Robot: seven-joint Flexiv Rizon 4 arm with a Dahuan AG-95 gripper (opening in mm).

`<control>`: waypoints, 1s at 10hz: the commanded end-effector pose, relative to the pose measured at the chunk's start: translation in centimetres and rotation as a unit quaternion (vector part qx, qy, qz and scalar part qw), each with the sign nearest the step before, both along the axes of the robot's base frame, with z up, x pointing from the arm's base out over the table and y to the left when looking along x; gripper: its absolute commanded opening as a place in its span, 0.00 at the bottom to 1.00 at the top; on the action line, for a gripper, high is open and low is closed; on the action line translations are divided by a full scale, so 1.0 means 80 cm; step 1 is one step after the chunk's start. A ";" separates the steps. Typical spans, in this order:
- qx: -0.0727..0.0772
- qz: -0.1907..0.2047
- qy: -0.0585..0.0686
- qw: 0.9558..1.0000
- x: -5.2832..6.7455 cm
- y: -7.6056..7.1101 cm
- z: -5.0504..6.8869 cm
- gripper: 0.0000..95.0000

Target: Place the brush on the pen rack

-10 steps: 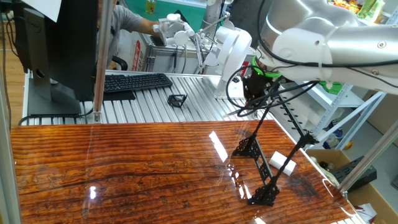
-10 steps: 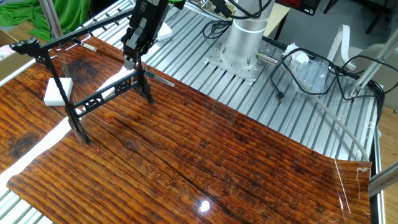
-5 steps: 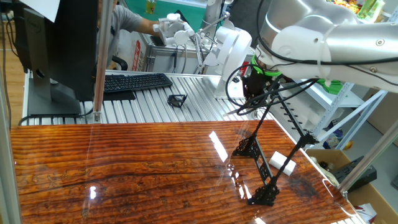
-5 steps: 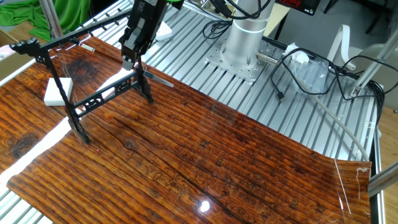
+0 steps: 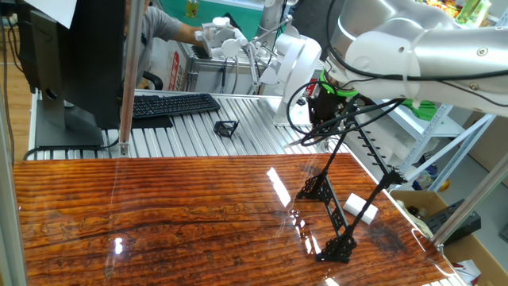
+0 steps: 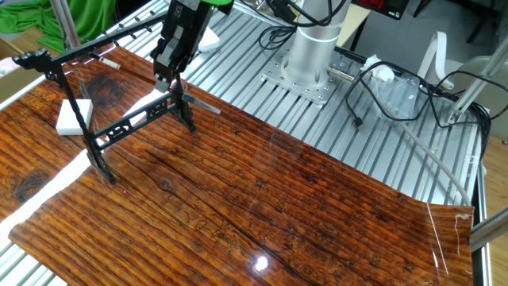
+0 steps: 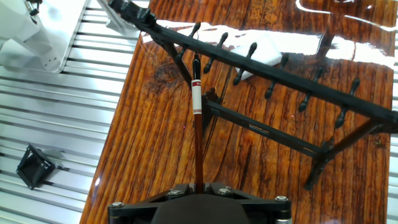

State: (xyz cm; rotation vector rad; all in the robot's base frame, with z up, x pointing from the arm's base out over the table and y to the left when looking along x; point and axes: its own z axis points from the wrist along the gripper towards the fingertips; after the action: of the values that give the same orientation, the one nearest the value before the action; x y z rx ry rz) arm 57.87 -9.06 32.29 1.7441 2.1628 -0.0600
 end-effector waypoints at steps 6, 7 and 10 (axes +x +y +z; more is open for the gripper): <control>0.002 -0.001 0.002 1.000 0.006 0.002 -0.004 0.00; 0.002 -0.001 0.002 1.000 0.007 0.002 -0.005 0.00; 0.004 -0.003 0.003 1.000 0.009 0.004 -0.008 0.00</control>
State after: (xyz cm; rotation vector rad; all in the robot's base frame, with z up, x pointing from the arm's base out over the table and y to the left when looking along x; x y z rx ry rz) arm 58.62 -8.75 31.59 1.7593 2.1636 -0.0588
